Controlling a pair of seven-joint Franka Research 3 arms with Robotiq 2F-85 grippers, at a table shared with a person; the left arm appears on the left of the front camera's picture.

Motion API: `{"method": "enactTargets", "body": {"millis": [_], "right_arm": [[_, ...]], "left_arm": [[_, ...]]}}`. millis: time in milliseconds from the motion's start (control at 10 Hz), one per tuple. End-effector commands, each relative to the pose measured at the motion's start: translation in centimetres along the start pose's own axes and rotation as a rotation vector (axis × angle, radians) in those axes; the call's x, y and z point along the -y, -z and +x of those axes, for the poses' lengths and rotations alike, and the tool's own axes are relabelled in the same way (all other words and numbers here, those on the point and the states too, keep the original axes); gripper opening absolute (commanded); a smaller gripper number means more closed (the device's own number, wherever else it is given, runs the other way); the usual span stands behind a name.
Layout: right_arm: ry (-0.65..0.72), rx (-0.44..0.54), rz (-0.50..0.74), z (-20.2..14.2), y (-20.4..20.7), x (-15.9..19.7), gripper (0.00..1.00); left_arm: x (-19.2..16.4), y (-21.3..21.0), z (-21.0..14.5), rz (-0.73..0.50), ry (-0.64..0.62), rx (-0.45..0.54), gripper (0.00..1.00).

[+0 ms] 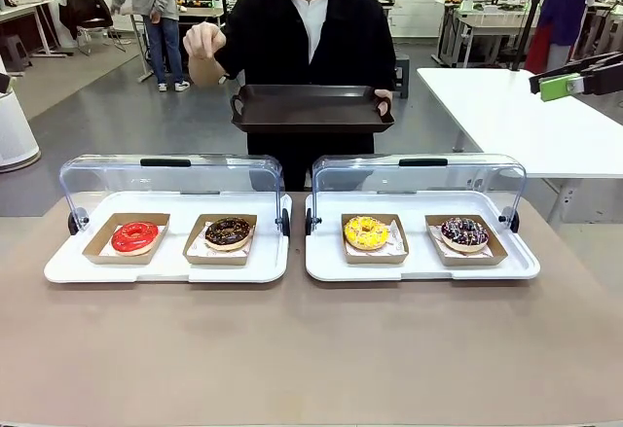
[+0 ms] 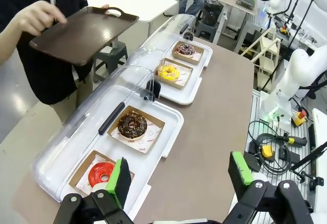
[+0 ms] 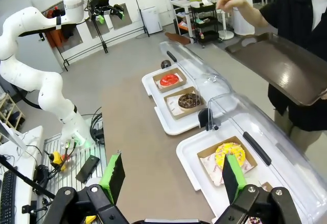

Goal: Provide the desired donut to the person.
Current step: Pick up and lift the Paper togo box containing the Donut pointed at by the person.

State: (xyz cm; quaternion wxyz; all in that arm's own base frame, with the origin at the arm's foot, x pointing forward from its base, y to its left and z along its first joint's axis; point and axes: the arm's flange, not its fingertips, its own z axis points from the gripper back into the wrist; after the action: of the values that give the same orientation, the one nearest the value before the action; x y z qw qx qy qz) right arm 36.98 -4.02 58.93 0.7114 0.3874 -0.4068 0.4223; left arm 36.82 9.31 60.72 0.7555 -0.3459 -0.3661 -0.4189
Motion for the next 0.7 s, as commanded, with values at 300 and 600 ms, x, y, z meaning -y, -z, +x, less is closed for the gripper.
{"method": "enactTargets", "body": {"millis": [300,600], "right_arm": [[-0.004,0.026,0.011,0.17,0.29,0.24,1.00],[-0.004,0.026,0.011,0.17,0.29,0.24,1.00]], "left_arm": [[-0.12,0.03,0.11,-0.006,0.008,0.016,1.00],[-0.12,0.03,0.11,-0.006,0.008,0.016,1.00]]}}
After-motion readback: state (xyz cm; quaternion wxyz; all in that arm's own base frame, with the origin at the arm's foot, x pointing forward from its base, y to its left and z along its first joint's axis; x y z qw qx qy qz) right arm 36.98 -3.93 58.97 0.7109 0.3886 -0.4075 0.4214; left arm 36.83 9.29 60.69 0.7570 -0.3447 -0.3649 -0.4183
